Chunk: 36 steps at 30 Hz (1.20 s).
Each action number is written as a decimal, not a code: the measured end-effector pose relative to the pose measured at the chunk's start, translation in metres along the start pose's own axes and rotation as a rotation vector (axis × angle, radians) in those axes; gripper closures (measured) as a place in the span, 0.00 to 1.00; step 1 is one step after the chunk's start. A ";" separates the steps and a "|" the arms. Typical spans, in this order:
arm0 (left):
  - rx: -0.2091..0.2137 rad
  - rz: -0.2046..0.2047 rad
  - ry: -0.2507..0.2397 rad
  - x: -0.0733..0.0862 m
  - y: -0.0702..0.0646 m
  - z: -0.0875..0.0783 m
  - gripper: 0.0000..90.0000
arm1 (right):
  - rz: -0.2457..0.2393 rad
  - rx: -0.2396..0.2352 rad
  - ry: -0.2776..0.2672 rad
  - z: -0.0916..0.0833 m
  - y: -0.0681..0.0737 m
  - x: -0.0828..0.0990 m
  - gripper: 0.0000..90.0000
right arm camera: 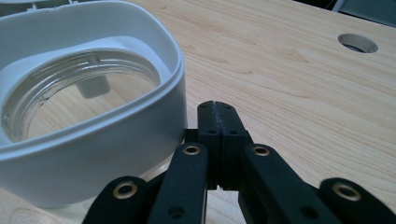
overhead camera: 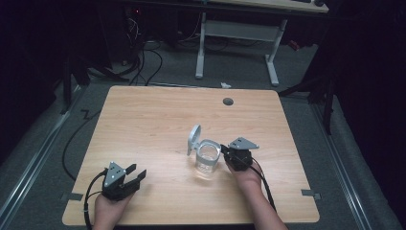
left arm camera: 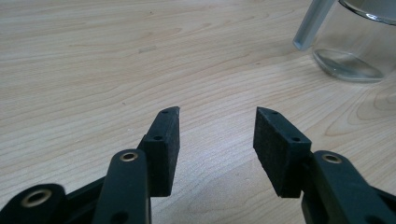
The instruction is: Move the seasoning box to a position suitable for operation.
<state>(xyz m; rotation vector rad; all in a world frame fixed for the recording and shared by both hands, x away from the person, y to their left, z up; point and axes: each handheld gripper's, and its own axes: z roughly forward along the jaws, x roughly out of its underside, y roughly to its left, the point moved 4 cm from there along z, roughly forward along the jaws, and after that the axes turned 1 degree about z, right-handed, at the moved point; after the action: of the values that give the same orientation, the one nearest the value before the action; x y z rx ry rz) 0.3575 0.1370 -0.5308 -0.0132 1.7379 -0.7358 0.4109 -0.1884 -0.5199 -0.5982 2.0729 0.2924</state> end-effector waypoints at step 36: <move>0.114 0.036 0.087 0.027 -0.070 0.031 0.93 | -0.036 -0.111 -0.013 -0.023 0.046 0.026 1.00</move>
<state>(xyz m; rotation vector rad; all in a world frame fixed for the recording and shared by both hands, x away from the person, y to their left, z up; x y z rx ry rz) 0.3507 0.0564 -0.5242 0.1293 1.7716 -0.8177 0.3584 -0.1670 -0.5305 -0.6976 2.0414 0.3914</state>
